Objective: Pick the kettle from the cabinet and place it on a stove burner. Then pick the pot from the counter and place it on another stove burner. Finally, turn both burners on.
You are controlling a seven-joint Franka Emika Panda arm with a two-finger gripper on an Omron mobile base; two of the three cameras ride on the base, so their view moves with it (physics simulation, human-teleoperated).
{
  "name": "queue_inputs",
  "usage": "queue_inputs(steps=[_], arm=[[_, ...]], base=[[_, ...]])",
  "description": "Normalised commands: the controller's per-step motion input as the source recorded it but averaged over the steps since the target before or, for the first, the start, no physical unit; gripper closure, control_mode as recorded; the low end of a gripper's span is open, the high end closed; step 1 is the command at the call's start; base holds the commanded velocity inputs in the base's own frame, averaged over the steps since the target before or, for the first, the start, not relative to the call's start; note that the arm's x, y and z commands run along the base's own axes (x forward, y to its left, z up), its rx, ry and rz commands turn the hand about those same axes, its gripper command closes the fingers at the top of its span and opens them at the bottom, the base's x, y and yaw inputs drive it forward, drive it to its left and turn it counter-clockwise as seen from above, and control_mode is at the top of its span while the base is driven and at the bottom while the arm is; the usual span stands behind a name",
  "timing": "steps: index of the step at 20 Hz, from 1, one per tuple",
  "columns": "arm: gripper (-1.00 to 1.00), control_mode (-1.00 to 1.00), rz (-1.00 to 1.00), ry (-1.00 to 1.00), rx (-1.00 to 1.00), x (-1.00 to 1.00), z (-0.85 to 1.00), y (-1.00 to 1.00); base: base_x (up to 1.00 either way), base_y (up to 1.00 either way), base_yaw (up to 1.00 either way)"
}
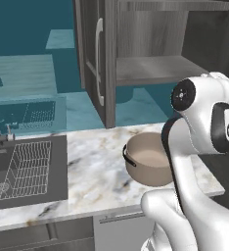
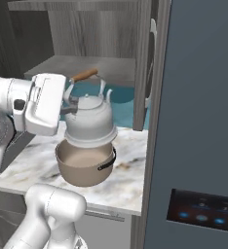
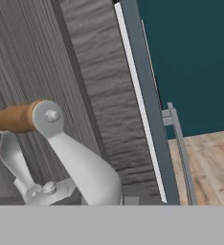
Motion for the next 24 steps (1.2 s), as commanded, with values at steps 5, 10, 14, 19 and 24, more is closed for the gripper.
queue_inputs(steps=[5,10,14,19,24], arm=[[1.0,-1.0,0.0,0.0,0.0,-0.35,-0.12,0.0],[1.0,-1.0,0.0,0.05,0.0,-0.06,-0.07,0.04],[1.0,-1.0,0.0,0.0,0.0,0.0,0.0,0.0],[1.0,-1.0,0.0,0.0,0.0,0.0,0.0,0.0],[1.0,-1.0,0.0,0.0,0.0,0.0,0.0,0.0]], base=[[0.0,0.0,0.0],[0.0,0.0,0.0],[0.0,0.0,0.0],[0.0,0.0,0.0],[0.0,0.0,0.0]])
